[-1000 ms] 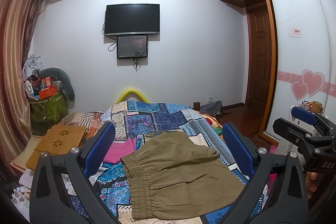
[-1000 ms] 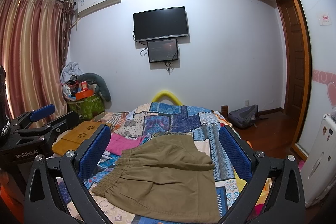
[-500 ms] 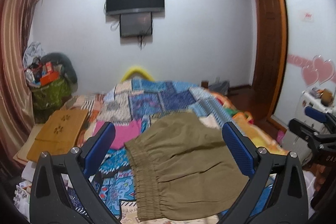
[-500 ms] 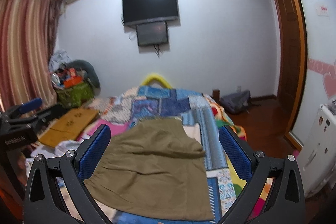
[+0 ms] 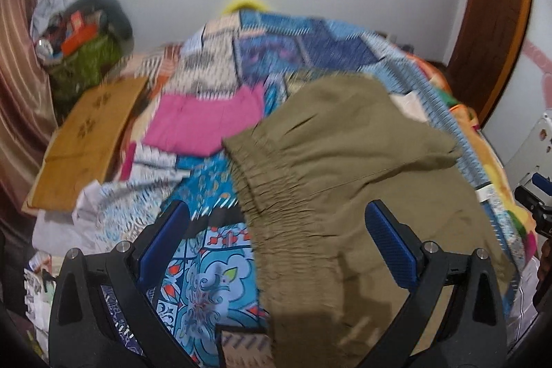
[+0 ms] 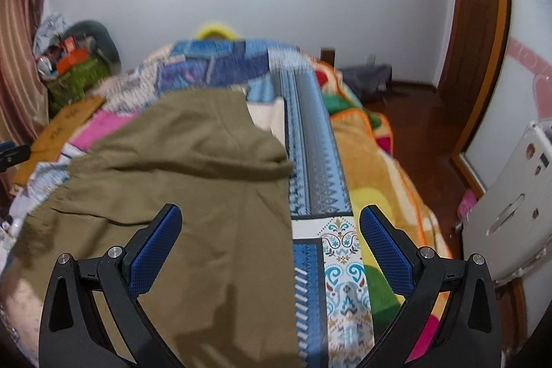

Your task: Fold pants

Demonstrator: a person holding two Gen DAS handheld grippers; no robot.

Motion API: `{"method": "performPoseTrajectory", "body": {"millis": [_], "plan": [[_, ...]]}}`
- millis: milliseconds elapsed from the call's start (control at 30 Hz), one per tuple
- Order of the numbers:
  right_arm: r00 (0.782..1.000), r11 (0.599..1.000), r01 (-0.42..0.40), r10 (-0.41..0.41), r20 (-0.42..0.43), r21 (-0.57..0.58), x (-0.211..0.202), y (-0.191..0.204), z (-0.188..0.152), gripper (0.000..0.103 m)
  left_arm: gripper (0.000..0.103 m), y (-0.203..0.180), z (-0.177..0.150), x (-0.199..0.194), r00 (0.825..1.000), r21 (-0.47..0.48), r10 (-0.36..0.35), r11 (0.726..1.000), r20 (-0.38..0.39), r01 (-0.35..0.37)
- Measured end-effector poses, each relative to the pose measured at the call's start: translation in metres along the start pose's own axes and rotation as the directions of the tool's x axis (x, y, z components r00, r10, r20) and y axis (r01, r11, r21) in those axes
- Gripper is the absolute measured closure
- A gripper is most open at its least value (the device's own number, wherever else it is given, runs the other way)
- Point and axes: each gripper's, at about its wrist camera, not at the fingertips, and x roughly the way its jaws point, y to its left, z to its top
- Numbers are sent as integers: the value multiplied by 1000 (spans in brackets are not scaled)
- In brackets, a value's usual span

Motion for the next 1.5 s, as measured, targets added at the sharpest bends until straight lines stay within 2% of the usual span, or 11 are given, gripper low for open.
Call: {"method": "performPoseTrajectory", "body": {"millis": [233, 367, 533, 600, 667, 700, 767, 867, 1100, 1267, 1500], "plan": [[996, 999, -8, 5, -90, -33, 64, -17, 12, 2, 5, 18, 2, 54, 991, -17, -26, 1000, -132, 24], [990, 998, -9, 0, -144, -66, 97, -19, 16, 16, 14, 16, 3, 78, 979, 3, -59, 998, -195, 61], [979, 996, -48, 32, -200, -79, 125, -16, 15, 21, 18, 12, -1, 98, 955, -10, -148, 989, -257, 150], [970, 993, -80, 57, -238, -88, 133, -13, 9, 36, 19, 12, -2, 102, 949, -22, -170, 985, -267, 170], [969, 991, -100, 77, -233, -88, 132, -12, 6, 44, 21, 14, -3, 105, 942, -44, -195, 981, -272, 191], [969, 990, -111, 87, -233, -89, 130, -12, 5, 56, 21, 15, -3, 106, 940, -50, -203, 979, -273, 197], [967, 989, -118, 94, -237, -90, 129, -11, 3, 74, 21, 14, -2, 105, 948, -23, -186, 982, -258, 186], [962, 988, -123, 95, -255, -95, 129, -10, 0, 90, 21, 7, -1, 102, 968, 69, -119, 988, -220, 137], [952, 989, -116, 85, -293, -90, 128, -13, 4, 95, 23, 7, 0, 96, 979, 124, -42, 990, -201, 68], [946, 990, -119, 90, -311, -74, 111, -15, -9, 97, 21, 17, -3, 101, 972, 65, -77, 993, -222, 94], [937, 993, -116, 97, -335, -36, 104, -21, -11, 96, 22, 16, 2, 91, 968, 64, -79, 993, -240, 96]]}}
